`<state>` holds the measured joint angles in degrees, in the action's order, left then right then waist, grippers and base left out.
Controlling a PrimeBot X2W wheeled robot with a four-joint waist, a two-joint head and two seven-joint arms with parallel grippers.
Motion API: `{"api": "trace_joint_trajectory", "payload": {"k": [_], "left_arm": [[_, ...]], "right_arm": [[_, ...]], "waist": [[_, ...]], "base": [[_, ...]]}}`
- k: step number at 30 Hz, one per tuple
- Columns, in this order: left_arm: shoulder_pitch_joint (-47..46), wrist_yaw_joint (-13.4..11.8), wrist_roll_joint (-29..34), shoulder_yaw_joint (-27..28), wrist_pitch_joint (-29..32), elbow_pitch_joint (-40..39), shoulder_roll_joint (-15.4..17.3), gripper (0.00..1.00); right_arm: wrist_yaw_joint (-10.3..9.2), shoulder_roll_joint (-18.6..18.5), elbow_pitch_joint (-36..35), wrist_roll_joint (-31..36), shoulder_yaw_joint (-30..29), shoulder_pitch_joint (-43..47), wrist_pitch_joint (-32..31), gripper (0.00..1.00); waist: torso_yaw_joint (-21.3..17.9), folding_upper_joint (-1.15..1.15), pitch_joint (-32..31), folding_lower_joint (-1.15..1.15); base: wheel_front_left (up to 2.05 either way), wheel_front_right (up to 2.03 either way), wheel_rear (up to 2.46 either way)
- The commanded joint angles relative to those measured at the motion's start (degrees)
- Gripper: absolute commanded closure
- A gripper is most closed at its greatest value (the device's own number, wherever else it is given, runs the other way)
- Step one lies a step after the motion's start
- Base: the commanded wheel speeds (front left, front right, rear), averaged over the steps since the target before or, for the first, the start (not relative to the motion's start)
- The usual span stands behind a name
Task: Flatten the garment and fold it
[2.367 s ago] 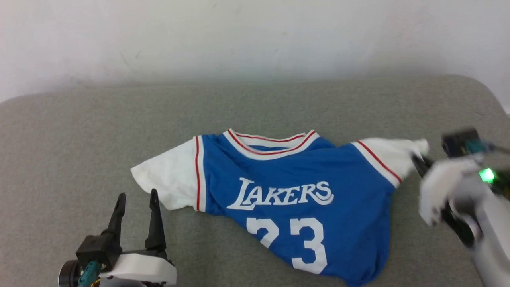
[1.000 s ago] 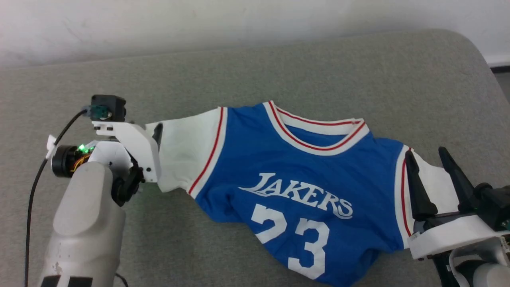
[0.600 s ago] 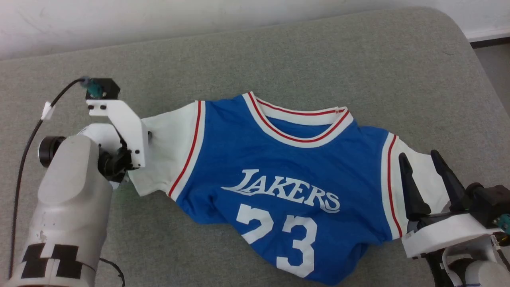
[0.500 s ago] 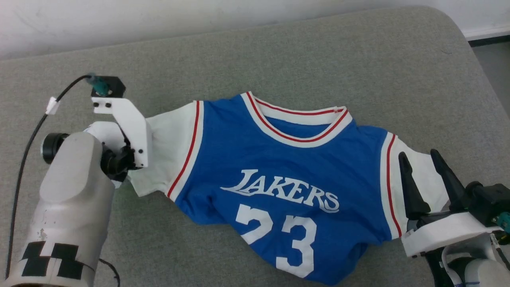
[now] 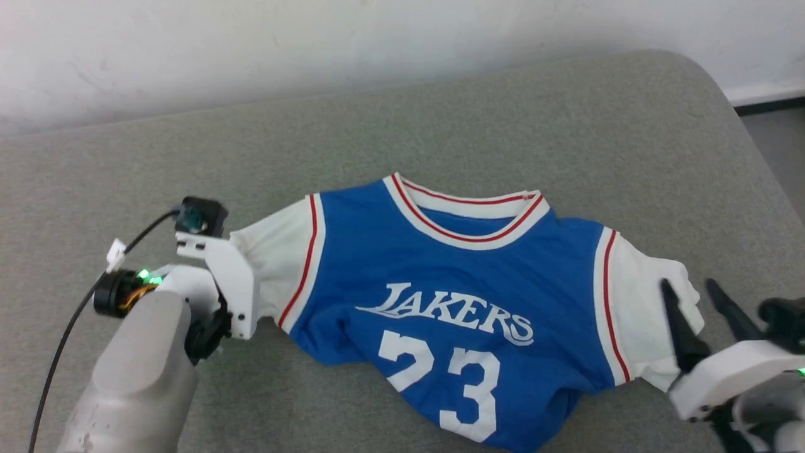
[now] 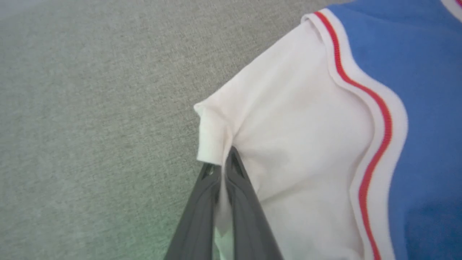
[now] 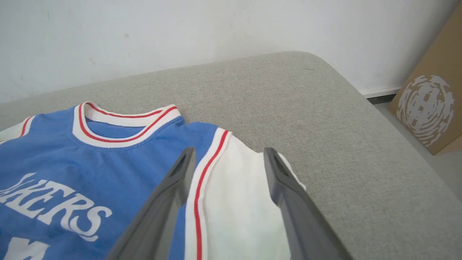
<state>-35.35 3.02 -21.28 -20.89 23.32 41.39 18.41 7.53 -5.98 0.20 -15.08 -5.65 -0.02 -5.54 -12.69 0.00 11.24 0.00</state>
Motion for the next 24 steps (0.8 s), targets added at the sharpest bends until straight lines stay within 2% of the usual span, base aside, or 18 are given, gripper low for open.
{"api": "trace_joint_trajectory", "payload": {"k": [1,7,16,19,24], "left_arm": [[3.4,-1.1,0.2,0.1,-0.6,0.1,1.3,1.0],[8.4,-4.3,-2.3,3.3,-3.8,-8.5,2.0,1.0],[13.3,-9.2,-2.1,4.2,-2.7,-29.0,2.7,1.0],[14.3,-10.3,-2.1,4.3,-1.9,-33.9,2.6,1.0],[15.7,-11.5,-2.0,4.0,-0.4,-38.7,2.9,1.0]], "right_arm": [[-0.04,-1.3,0.9,-0.6,-1.1,0.3,-1.3,0.0],[-0.04,-7.0,8.5,-5.8,-4.4,-3.9,-8.6,0.0],[-0.04,-15.4,25.1,-14.7,1.7,-15.9,-20.0,0.0],[-0.04,-16.4,30.6,-16.3,3.8,-19.3,-22.8,0.0],[-0.04,-15.4,38.7,-22.1,6.5,-22.2,-30.5,0.0]], "waist": [[1.8,0.0,-2.2,0.0],[3.2,0.0,-3.0,0.0],[6.0,0.0,1.5,0.0],[6.7,0.0,2.7,0.0],[7.3,0.0,3.7,0.0]], "base": [[0.0,0.0,0.0],[0.0,0.0,0.0],[0.0,0.0,0.0],[0.0,0.0,0.0],[0.0,0.0,0.0]]}}
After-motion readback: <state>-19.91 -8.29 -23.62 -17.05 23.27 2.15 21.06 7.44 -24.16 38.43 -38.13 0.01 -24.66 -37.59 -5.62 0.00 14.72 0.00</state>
